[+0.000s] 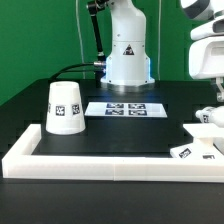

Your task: Assemble lamp

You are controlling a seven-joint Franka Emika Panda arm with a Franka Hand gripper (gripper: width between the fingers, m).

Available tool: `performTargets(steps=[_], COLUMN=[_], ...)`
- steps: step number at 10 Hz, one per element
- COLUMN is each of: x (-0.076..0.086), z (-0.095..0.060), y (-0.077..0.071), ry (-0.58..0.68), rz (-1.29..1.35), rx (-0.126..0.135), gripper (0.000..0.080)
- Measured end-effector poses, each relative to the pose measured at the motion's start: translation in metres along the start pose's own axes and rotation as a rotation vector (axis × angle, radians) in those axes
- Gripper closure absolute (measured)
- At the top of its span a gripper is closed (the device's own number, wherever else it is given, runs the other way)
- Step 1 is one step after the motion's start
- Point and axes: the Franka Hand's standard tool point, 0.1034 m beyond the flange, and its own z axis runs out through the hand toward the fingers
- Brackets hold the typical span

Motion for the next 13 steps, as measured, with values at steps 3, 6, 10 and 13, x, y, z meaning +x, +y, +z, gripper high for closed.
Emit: performTargets(steps=[3, 6, 10, 13], x=[-0.001, -0.011, -0.017, -0.026], z=[0.0, 0.007, 0.016, 0.02], y=[0.008, 0.011, 0.005, 0.007], ry=[-0.191, -0.381, -0.651, -0.883], rz=[-0.027, -0.021, -0.03, -0.023], rx=[-0.021, -0.038, -0.055, -0.073], gripper=[0.0101, 0.0101, 0.0101, 0.0101])
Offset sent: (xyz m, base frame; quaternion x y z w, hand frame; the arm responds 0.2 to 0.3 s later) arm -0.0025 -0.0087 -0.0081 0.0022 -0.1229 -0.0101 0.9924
